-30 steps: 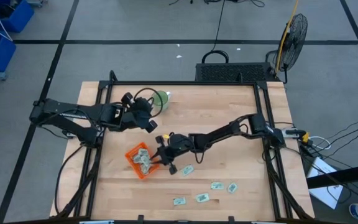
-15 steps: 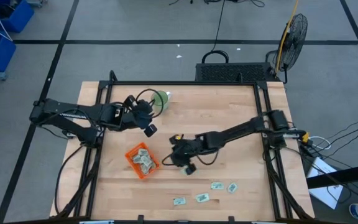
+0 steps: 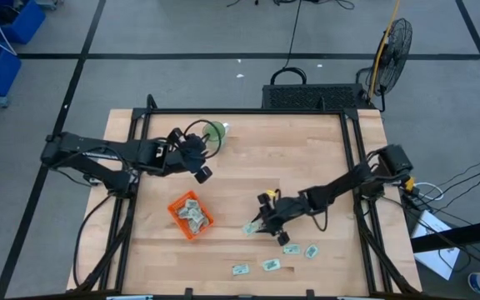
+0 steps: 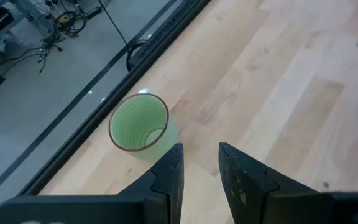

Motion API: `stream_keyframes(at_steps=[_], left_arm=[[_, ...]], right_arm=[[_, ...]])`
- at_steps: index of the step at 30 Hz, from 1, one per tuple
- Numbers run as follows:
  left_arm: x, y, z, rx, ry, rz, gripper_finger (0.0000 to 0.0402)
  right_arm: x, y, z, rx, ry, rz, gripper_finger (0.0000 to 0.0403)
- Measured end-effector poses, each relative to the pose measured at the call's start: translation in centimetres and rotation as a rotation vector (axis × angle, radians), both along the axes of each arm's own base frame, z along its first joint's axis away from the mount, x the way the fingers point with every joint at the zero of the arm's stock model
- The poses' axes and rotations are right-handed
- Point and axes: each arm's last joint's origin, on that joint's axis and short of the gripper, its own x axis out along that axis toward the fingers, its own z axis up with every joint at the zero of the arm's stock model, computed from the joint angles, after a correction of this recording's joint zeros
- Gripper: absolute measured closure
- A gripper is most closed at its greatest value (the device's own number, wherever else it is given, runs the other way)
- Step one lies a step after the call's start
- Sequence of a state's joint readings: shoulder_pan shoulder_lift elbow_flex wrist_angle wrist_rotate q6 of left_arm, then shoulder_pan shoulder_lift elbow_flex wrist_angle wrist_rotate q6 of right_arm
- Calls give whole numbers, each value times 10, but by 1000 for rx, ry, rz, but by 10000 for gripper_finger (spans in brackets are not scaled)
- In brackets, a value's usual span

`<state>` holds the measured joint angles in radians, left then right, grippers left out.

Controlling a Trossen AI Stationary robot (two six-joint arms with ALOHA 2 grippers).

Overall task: Pick and place Stevia / Truvia into bins
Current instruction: Put the stevia packet into the orange basket

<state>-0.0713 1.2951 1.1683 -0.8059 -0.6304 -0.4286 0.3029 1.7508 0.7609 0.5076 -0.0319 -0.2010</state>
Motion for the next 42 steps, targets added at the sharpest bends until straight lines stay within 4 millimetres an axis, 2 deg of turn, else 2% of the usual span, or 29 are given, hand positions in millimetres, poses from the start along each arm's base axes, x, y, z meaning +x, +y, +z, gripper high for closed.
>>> stream_keyframes(at_steps=[2,8,14,18,24,28,33,38,42], left_arm=[[1,1,-1,0,6,3,295],[1,4,0,1,-8,11,295],[2,7,1,2,-18,24,295],[2,7,1,3,-15,20,295],[2,7,1,14,-4,7,295],[2,7,1,19,2,0,295],[2,7,1,29,12,-11,295],[3,7,2,73,44,-63,295],[-1,9,11,145,14,-62,295]], right_arm=[[-2,-3,-8,28,-43,-13,216],[6,-7,-38,92,36,-5,161],[8,-12,-53,88,64,-18,151],[8,-15,-58,84,85,-28,182],[10,-24,-60,149,115,-72,274],[11,-26,-60,165,100,-75,319],[25,-29,-48,142,-30,-66,336],[67,-38,-8,103,-236,-56,329],[108,-46,19,110,-360,-59,326]])
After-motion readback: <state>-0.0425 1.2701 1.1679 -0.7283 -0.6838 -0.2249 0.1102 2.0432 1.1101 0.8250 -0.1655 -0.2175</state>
